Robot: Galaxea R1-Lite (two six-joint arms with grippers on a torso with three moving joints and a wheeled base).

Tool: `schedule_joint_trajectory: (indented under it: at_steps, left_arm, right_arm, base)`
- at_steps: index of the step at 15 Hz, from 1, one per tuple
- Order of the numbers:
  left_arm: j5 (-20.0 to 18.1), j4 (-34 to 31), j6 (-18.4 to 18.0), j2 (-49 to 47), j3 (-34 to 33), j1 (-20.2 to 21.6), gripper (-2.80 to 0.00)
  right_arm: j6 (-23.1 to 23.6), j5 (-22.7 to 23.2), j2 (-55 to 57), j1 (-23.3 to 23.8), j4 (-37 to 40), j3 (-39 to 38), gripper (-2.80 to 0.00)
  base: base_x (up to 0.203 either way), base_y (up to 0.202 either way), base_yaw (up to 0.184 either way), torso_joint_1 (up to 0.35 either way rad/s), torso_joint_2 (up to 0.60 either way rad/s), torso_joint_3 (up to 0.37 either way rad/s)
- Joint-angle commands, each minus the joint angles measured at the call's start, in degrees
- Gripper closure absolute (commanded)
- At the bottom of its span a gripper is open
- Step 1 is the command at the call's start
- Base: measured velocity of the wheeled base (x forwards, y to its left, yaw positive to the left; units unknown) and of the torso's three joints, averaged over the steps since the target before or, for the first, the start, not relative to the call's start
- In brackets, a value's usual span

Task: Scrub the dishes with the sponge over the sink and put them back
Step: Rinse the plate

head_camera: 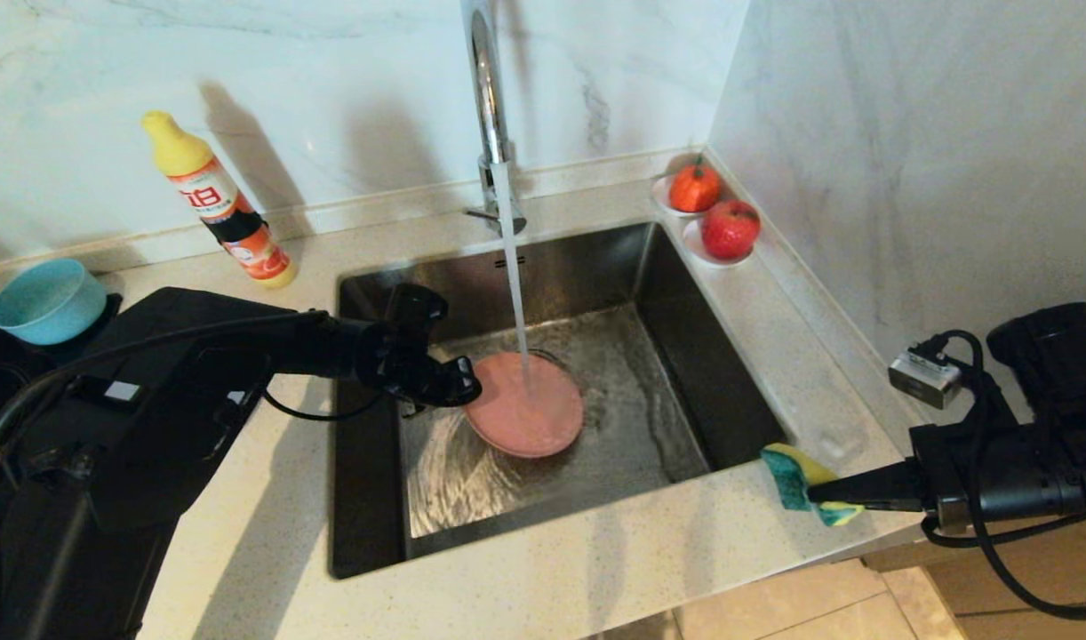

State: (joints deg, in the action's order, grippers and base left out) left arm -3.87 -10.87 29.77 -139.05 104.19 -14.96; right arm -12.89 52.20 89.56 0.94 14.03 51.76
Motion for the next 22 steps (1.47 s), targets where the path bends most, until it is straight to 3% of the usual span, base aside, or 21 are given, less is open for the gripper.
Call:
schedule_joint_trajectory:
  at_steps: [1, 7, 10, 15, 22]
  left_arm:
    - [0.93, -0.45, 0.09, 1.28, 0.22, 0.02, 0.0]
    - [1.32, -2.05, -0.15, 4.06, 0.39, 0.02, 0.0]
    - [4.56, -2.87, -0.41, 5.33, 0.4, -0.06, 0.0]
    - [5.09, -4.58, -0.59, 8.78, -0.19, 0.02, 0.0]
    - [8.95, -6.87, -1.08, 13.83, -0.31, 0.02, 0.0]
  right_arm:
    - [-0.12, 0.27, -0.61, 0.03, 0.03, 0.09, 0.0]
    - [-0.2, 0.27, -0.61, 0.03, 0.12, -0.17, 0.0]
    - [-0.21, 0.36, -0.53, 0.03, 0.05, -0.26, 0.0]
    - [-0.12, 0.27, -0.44, 0.12, 0.12, -0.26, 0.0]
    - [-0.12, 0.27, 0.0, 0.12, 0.21, -0.76, 0.0]
  base:
    - [0.0, 0.0, 0.0, 0.0, 0.0, 0.0]
    - [0.0, 0.0, 0.0, 0.0, 0.0, 0.0]
    - [0.0, 0.0, 0.0, 0.0, 0.0, 0.0]
    - [0.0, 0.0, 0.0, 0.0, 0.0, 0.0]
    - [0.0, 0.0, 0.0, 0.0, 0.0, 0.0]
